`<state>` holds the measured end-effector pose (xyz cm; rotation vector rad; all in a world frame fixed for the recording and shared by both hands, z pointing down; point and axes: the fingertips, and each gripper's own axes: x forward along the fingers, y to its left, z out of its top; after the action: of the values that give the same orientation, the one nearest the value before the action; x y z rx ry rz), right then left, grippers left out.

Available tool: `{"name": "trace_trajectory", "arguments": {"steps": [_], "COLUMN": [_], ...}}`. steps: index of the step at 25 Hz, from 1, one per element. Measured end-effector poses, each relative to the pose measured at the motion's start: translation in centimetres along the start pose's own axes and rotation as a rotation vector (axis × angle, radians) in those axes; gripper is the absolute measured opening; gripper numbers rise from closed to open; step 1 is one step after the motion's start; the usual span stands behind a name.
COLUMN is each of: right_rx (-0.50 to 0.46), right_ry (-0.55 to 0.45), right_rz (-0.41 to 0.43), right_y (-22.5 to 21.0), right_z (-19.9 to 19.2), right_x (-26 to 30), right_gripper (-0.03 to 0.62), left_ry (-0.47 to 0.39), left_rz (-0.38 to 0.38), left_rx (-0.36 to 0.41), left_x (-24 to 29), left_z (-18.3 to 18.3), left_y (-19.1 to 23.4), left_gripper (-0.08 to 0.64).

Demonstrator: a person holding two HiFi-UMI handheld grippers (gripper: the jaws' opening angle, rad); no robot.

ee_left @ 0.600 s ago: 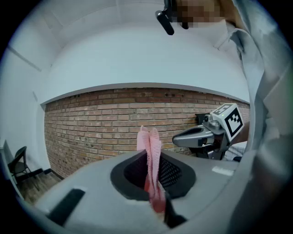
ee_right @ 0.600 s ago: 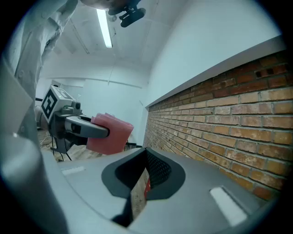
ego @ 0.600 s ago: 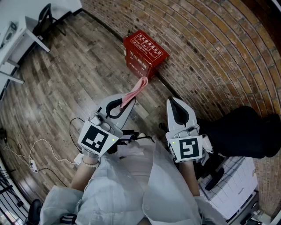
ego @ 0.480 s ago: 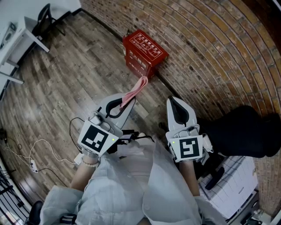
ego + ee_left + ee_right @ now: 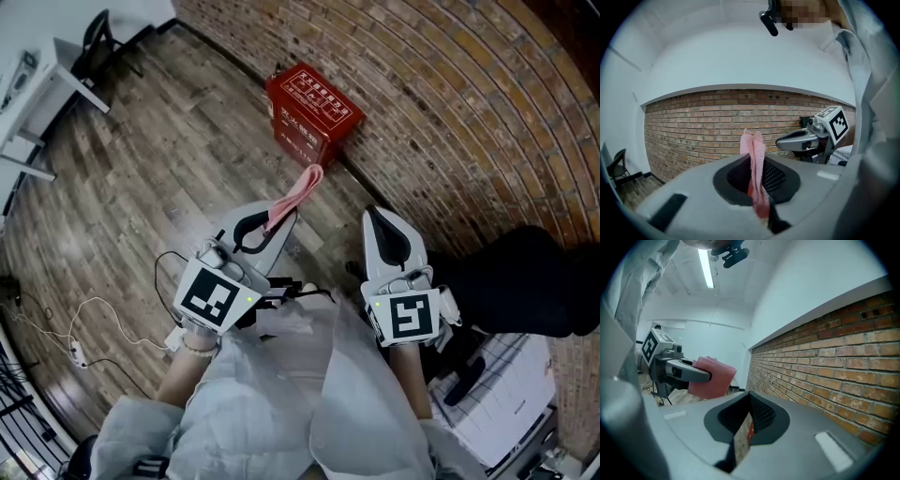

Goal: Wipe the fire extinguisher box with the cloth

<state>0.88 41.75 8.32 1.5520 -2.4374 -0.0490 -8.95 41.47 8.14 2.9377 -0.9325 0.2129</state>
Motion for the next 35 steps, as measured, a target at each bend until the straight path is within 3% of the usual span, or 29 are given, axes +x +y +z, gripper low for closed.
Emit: {"name": "trace_trajectory", "arguments": {"steps": [12,24,35], "right_rx": [0.022,0.04,0.034], "right_ry": [-0.002,0.018,0.034], "right_rz": [-0.041,-0.07,-0.045], "right_y": [0.9,5.1,0.7], "right_z": [0.5,0.1,-0.6], "right_x": [0.9,1.9,8.0], "right_gripper": [0.008,0.008,0.008], "left_ry": [-0.012,-0.014,0.002], "left_rz": [-0.014,-0.018,0.016], "left_rx": [0.004,0.01,0.001], "left_x": [-1.4,-4.9,-0.5], "left_z": [-0.1,-1.0,-1.5], "left_y": [1.7,4.8,9.6], "left_gripper": [0.009,0.01,0.01]}}
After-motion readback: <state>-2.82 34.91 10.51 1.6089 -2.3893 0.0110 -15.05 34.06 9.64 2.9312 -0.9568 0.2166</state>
